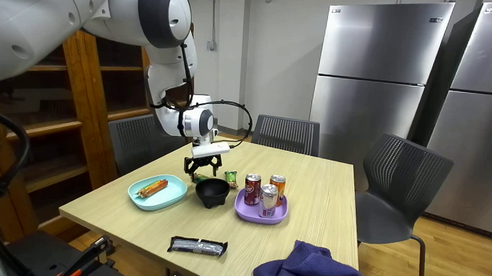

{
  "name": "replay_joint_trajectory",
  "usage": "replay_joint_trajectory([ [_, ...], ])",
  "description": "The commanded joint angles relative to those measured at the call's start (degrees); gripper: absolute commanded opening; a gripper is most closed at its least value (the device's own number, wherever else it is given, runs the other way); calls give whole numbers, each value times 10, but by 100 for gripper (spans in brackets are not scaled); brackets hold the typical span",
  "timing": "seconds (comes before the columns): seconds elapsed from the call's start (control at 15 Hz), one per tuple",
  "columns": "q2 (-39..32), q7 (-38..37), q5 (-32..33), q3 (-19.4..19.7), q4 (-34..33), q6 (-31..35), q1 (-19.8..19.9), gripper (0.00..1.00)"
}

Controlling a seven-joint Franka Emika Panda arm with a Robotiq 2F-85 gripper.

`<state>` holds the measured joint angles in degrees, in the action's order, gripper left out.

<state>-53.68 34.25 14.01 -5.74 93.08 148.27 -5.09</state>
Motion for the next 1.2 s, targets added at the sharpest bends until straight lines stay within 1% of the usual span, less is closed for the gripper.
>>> replay_joint_trajectory([
  [0.0,-16,17,10,-15,-32,-26,13,100],
  [0.27,-22,20,9,-15,-38,-28,13,100],
  [0.33,-23,19,9,-15,-39,-28,14,75],
  [0.4,-23,19,8,-15,-40,-28,14,74],
  [0.87,-22,14,10,-12,-39,-26,11,18],
  [0.93,-20,12,11,-12,-38,-26,9,12],
  [1.13,-11,4,8,-13,-37,-24,5,12],
])
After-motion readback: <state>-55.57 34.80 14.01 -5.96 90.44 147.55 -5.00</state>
